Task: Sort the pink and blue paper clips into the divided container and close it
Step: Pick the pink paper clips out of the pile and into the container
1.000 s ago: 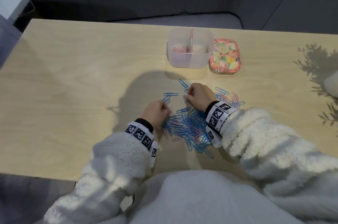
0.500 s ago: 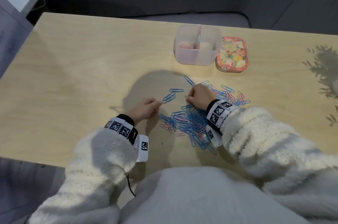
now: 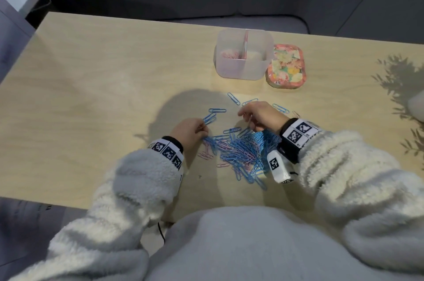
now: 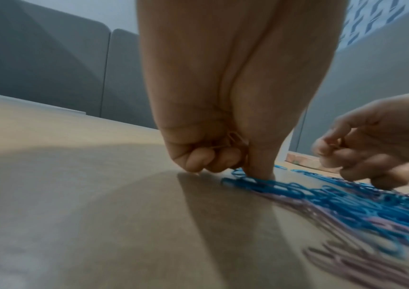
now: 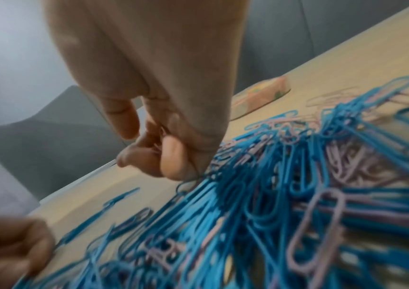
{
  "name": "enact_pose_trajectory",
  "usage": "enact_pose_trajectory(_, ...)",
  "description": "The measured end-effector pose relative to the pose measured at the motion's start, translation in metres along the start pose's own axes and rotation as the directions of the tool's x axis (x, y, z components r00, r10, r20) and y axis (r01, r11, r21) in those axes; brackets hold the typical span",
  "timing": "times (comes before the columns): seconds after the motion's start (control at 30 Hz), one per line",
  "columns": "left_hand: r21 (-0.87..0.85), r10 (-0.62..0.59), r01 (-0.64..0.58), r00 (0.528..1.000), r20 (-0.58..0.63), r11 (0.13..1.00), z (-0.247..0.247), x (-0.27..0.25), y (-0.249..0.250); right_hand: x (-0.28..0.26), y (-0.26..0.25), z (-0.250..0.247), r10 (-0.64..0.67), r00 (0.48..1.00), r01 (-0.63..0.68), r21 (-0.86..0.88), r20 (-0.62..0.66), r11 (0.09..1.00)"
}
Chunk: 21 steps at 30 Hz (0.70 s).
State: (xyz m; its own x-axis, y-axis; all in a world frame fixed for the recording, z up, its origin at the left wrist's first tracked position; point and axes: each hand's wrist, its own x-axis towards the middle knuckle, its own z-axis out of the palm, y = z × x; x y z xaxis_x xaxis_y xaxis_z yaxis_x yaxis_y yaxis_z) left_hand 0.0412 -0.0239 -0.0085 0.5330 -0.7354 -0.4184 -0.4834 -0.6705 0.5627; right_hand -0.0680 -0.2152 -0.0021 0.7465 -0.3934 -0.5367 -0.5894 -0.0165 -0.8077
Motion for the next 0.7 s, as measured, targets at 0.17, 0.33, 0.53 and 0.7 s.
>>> enact_pose_trajectory(0.17, -0.033, -0.023, 0.019, 0.99, -0.141, 0.999, -0.011, 0.005, 0.003, -0.001, 0.011, 0.021, -0.135, 0.991, 0.117, -0.615, 0.017, 0.78)
enact_pose_trajectory(0.33, -0.033, -0.01, 0.007, 0.995, -0.101, 0.999, -0.007, -0.009, -0.006, -0.004, 0.013, 0.025, -0.16, 0.987, 0.133, -0.637, 0.015, 0.759)
enact_pose_trajectory(0.53, 0.027, -0.076, 0.082, 0.984, -0.162, 0.996, 0.014, -0.026, -0.007, -0.006, 0.014, -0.017, -0.061, 0.995, 0.028, -0.354, -0.082, 0.935)
enact_pose_trajectory(0.7, 0.044, -0.072, 0.079, 0.985, -0.155, 0.996, 0.02, -0.023, -0.002, -0.011, 0.004, -0.01, -0.227, 0.96, 0.055, -0.681, -0.166, 0.73)
